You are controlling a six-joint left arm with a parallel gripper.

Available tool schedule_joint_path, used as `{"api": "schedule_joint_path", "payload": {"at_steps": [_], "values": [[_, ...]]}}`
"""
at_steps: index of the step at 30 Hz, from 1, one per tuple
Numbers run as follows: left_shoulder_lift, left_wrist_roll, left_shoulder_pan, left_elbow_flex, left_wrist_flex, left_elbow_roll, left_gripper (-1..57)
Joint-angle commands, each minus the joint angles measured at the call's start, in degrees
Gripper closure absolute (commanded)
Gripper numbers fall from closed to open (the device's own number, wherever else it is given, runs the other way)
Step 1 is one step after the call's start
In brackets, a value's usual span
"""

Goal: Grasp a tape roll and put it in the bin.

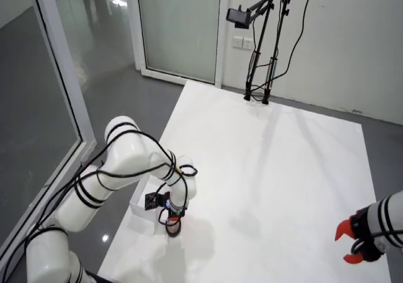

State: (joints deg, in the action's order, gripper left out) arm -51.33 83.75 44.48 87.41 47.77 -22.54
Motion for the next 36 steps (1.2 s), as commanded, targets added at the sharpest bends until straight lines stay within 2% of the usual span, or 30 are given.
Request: {"api": "schedule_joint_path", "payload": {"at_steps": [1,10,18,36], "values": [[7.38,-0.26,1.14,-0.05,5.49,0.4,57.0],[14.68,-0.79,0.78,-0.05,10.59,-0.13,57.0],[21.0,-2.02,-2.47,-0.05,14.72,-0.13,57.0],[24.52,-2.54,-14.33,-0.05,17.18,0.66,57.1]]}}
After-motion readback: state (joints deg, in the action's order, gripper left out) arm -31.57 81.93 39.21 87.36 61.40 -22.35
